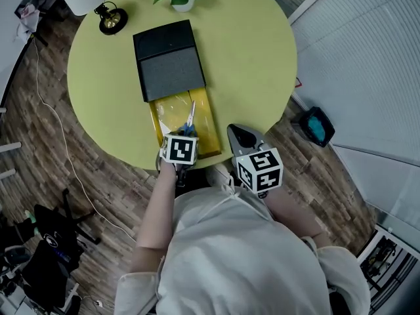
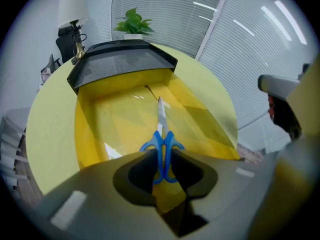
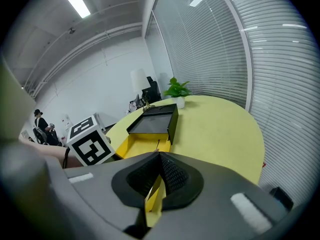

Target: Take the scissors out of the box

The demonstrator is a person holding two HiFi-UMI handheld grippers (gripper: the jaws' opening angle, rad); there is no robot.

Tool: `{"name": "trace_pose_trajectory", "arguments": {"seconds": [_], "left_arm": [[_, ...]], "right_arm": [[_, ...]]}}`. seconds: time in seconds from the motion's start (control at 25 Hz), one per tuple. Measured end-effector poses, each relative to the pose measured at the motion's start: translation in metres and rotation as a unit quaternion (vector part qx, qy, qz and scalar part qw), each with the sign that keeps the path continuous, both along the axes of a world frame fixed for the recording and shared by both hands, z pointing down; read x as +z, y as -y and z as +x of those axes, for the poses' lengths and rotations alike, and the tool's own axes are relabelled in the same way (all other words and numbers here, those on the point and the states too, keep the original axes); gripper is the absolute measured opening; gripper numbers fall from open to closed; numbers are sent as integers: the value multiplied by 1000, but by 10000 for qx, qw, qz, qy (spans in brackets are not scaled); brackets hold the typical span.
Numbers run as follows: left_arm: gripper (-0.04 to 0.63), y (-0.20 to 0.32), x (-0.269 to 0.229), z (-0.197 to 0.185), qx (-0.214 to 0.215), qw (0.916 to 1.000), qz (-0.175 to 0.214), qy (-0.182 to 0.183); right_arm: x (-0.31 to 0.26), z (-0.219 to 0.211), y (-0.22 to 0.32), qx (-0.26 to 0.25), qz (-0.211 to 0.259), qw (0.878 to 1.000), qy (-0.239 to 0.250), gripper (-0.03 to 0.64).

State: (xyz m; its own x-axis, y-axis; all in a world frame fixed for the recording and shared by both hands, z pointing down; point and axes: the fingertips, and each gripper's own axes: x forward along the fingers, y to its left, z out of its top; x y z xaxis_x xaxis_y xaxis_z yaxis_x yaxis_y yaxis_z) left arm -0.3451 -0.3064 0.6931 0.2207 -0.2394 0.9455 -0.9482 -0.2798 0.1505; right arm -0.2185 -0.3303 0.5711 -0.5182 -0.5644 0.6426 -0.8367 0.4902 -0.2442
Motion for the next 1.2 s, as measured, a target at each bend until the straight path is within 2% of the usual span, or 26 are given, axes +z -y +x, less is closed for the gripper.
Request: {"name": "trace_pose_trajectory", "arguments": {"seconds": [0.16,0.4,0.6,0.76,0.88,1.0,1.2], "left_arm": [[92,-5,-3,3,-42,9998,55,-173],[91,-16,-23,5,-100,9994,243,-228],[91,-10,-61,7,-132,9962,778,-356],[91,-1,-100,3,-278,9898,1343,-391],[91,6,-130,0,-385,9816,1822,-429],[91,15,-163,-6,-506,9685,2402,-425],[91,27,-227,-16,-771,9366,3383,-483]], "right_arm": [[-7,1,-2,-44,56,10000,-16,0],[-18,5,0,-69,102,9999,46,0],[-31,1,4,-194,256,9995,74,0],[-47,-3,12,-303,475,9983,130,0],[-62,-8,17,-362,645,9971,187,0],[-78,-16,21,-424,830,9953,279,0],[-107,-28,28,-517,1170,9908,454,0]]}}
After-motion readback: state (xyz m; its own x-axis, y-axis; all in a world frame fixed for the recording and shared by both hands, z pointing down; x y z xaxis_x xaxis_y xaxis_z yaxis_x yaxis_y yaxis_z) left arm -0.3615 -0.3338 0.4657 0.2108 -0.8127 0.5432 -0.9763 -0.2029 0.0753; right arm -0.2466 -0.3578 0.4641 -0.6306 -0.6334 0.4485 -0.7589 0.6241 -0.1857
